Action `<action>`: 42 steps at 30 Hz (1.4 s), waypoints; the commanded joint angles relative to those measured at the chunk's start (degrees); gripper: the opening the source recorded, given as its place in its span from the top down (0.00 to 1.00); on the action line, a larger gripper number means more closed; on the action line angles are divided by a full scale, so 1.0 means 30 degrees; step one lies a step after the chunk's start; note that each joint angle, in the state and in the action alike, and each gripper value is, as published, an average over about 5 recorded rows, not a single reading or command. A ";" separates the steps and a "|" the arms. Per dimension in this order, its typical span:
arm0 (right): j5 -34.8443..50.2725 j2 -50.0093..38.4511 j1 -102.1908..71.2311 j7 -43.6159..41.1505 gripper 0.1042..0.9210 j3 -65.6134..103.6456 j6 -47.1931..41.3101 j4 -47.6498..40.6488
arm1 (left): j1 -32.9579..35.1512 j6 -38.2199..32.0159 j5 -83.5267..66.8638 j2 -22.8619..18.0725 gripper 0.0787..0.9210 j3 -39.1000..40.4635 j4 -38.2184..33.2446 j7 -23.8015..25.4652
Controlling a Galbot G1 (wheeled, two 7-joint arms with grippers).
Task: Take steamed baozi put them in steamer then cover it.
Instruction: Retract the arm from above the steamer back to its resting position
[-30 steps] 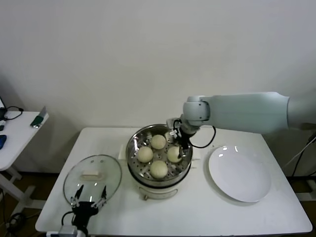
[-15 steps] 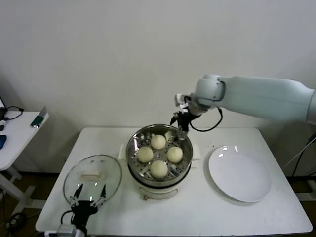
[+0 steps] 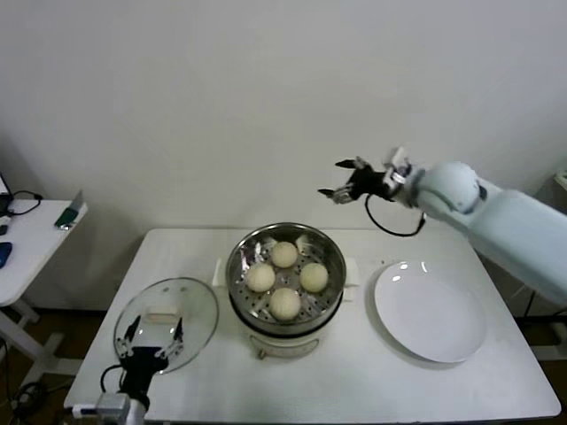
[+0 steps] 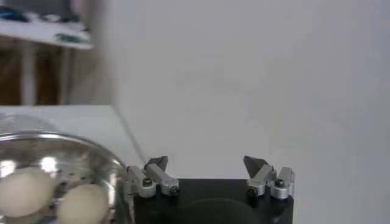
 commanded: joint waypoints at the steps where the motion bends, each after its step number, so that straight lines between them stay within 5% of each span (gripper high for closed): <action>1: -0.3431 -0.1290 -2.1004 0.3613 0.12 2.0939 0.2784 0.2730 | -0.0611 -0.0982 0.1349 0.0152 0.12 0.0076 0.0137 -0.0196; 11: -0.6133 0.5737 -3.0552 0.3063 0.12 2.6993 0.8187 0.3249 | -0.0835 -0.1617 0.4435 0.0245 0.12 0.0186 0.0189 -0.1267; 21: -0.8088 0.9349 -3.2866 0.3103 0.12 2.5227 1.1366 0.3758 | -0.1119 -0.1648 1.7042 0.3228 0.12 -0.0039 0.0787 -0.6841; 26: -0.8691 1.0429 -3.3283 0.3518 0.12 2.4340 1.1894 0.3816 | -0.1047 -0.1480 2.2343 0.4259 0.12 0.0124 0.3497 -0.8095; 34: -0.9328 1.1573 -3.3623 0.3729 0.12 2.3733 1.2840 0.3853 | -0.1949 -0.1765 2.5949 0.3434 0.12 0.0592 0.8250 -0.9116; 42: -0.9571 1.1783 -3.3726 0.3615 0.12 2.3819 1.3786 0.3355 | -0.3132 -0.1943 2.6609 0.3047 0.12 0.0660 1.0533 -0.9178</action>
